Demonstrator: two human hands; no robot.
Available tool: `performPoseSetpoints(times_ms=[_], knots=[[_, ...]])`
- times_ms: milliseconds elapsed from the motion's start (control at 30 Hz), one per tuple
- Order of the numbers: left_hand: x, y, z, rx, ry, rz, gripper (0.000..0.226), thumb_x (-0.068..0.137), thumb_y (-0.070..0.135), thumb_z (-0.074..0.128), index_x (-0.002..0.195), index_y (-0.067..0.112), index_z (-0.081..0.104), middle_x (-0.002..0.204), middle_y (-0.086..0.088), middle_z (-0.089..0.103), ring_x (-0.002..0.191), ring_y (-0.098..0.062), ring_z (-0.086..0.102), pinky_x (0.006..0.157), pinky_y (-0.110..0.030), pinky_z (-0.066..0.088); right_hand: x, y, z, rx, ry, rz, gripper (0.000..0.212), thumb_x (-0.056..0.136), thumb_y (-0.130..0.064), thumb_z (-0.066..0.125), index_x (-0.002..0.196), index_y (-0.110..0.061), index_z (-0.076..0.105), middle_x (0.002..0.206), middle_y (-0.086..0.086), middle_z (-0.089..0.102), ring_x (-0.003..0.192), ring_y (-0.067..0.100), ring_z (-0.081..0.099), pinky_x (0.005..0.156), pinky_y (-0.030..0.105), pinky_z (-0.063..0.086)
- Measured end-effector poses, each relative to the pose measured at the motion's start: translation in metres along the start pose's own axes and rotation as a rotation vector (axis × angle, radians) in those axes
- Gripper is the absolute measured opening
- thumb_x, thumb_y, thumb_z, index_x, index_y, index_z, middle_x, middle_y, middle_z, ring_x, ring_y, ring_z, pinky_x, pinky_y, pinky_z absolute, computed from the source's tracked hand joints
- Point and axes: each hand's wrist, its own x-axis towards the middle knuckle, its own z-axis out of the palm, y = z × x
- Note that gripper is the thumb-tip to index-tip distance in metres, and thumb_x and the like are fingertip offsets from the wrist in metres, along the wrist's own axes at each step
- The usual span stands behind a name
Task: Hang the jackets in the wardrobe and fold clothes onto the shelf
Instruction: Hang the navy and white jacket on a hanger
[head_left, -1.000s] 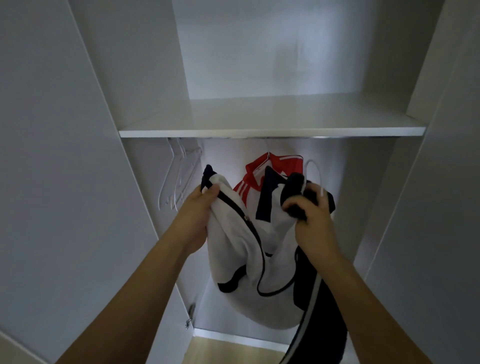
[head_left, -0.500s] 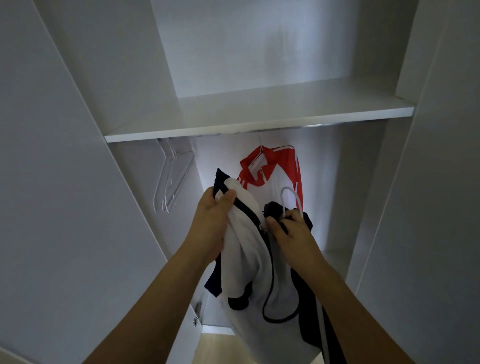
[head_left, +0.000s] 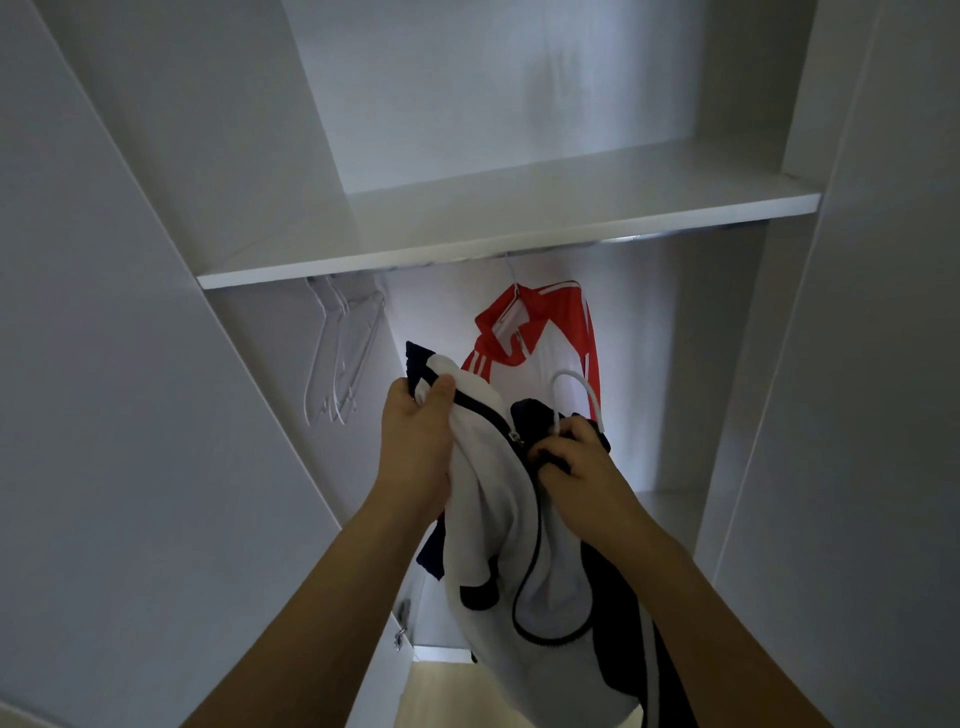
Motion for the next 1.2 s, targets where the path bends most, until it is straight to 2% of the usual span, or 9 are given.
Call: performPoseSetpoints(times_ms=[200,333,400,533,700,867,967,1067,1200], knots=[[-0.001,-0.005,0.003,0.0,0.01,-0.012,0.013,0.098,0.028,0.057,0.108,0.019,0.058,0.106,-0.007,0.068,0.097,-0.024,0.067,0.084,-0.042,0.057,-0.001,-0.005,-0.001,0.057,-0.08,-0.033,0.029,0.094,-0.019,0.055,0.073,-0.037,0.061,0.096,-0.026,0.041,0.092,-0.009,0.048,0.075,0.003,0.039],[0.0,-0.005,0.002,-0.013,0.024,-0.027,0.014,0.098,0.026,0.057,0.11,0.018,0.058,0.106,-0.007,0.068,0.095,-0.024,0.068,0.084,-0.042,0.057,-0.003,-0.003,-0.001,0.021,-0.105,-0.076,0.004,0.088,-0.036,0.063,0.084,-0.036,0.064,0.105,-0.029,0.038,0.102,-0.009,0.045,0.08,0.006,0.039],[-0.001,-0.004,0.002,-0.027,0.026,-0.032,0.015,0.098,0.025,0.056,0.111,0.017,0.058,0.105,-0.007,0.068,0.095,-0.024,0.068,0.083,-0.042,0.057,-0.002,-0.002,0.002,-0.015,-0.073,-0.093,0.011,0.086,-0.04,0.068,0.091,-0.03,0.068,0.108,-0.029,0.037,0.103,-0.008,0.046,0.084,0.007,0.038],[-0.001,-0.003,0.002,-0.03,0.025,-0.034,0.023,0.099,0.026,0.056,0.118,0.014,0.057,0.105,-0.007,0.068,0.094,-0.023,0.068,0.08,-0.039,0.057,0.002,-0.003,0.004,-0.055,0.006,-0.126,0.018,0.09,-0.027,0.067,0.105,-0.019,0.072,0.106,-0.029,0.038,0.101,-0.005,0.047,0.095,0.015,0.04],[0.005,-0.003,-0.01,0.009,0.079,0.0,0.007,0.098,0.025,0.057,0.095,0.03,0.053,0.094,0.004,0.064,0.082,-0.012,0.065,0.058,-0.02,0.049,0.005,-0.004,-0.002,-0.086,0.027,-0.171,0.016,0.092,-0.024,0.064,0.107,-0.021,0.07,0.104,-0.03,0.039,0.102,-0.009,0.046,0.088,0.005,0.036],[0.008,-0.002,-0.018,0.104,0.091,0.019,0.019,0.098,0.02,0.055,0.11,0.024,0.041,0.093,0.005,0.056,0.079,-0.007,0.059,0.054,-0.016,0.044,0.012,-0.015,-0.002,-0.255,-0.019,-0.203,0.022,0.096,-0.029,0.057,0.113,-0.017,0.065,0.108,-0.019,0.035,0.096,0.006,0.05,0.087,0.015,0.041],[-0.003,0.003,-0.021,0.295,0.088,0.281,0.039,0.095,0.005,0.054,0.118,0.025,0.029,0.094,0.003,0.051,0.07,0.001,0.064,0.05,-0.008,0.046,0.015,-0.022,0.002,-0.179,-0.084,-0.135,0.019,0.1,-0.023,0.051,0.112,-0.012,0.061,0.106,-0.016,0.038,0.094,0.003,0.049,0.087,0.007,0.036],[-0.008,-0.003,-0.032,0.765,-0.071,0.554,0.061,0.089,0.001,0.057,0.134,0.035,0.033,0.123,-0.001,0.035,0.072,-0.003,0.061,0.059,-0.004,0.047,0.018,-0.028,-0.004,0.021,-0.129,-0.022,0.012,0.101,-0.018,0.047,0.105,-0.014,0.057,0.1,-0.016,0.04,0.093,0.001,0.047,0.081,0.002,0.036],[-0.004,0.001,-0.048,0.895,-0.597,0.132,0.03,0.092,0.038,0.061,0.115,0.054,0.053,0.121,0.015,0.028,0.1,-0.002,0.046,0.084,-0.009,0.035,0.02,-0.035,-0.01,0.081,-0.163,-0.028,0.009,0.101,-0.018,0.047,0.103,-0.015,0.056,0.1,-0.016,0.041,0.093,-0.001,0.048,0.084,0.003,0.037]])
